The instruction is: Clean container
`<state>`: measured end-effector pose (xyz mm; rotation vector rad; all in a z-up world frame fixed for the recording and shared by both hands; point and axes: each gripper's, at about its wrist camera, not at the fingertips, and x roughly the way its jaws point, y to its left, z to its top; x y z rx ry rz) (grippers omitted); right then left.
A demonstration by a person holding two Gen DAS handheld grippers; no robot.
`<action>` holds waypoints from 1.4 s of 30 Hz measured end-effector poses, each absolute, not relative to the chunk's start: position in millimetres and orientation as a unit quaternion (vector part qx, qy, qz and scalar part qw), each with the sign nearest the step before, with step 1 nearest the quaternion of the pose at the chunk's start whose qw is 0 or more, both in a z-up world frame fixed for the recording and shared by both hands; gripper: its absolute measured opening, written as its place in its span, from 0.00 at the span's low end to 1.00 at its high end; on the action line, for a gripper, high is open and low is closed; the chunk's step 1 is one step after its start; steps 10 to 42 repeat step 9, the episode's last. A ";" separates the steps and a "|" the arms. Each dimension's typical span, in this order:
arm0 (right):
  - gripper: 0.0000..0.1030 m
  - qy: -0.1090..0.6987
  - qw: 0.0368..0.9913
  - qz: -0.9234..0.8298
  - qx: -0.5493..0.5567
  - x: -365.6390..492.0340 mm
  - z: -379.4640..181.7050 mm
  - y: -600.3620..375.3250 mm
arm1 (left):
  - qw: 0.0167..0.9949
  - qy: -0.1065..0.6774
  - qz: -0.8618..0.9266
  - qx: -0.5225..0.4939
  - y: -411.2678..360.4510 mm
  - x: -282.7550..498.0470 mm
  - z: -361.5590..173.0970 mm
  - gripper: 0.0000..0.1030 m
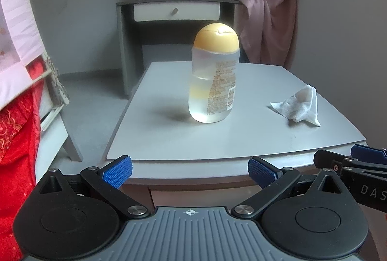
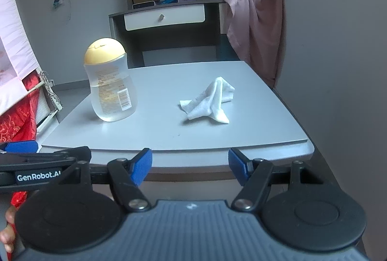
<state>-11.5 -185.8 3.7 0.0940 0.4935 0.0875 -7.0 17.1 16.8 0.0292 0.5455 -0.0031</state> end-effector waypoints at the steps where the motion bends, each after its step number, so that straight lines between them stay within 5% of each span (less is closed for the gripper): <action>1: 0.67 0.244 0.968 0.044 0.047 -11.5 4.0 -185.5 | 0.963 0.269 -0.002 0.014 17.0 -6.9 17.0 1.00; 42: 0.67 0.246 0.967 0.047 0.046 -10.2 4.2 -186.4 | 0.965 0.263 -0.012 0.013 15.2 -7.8 17.6 1.00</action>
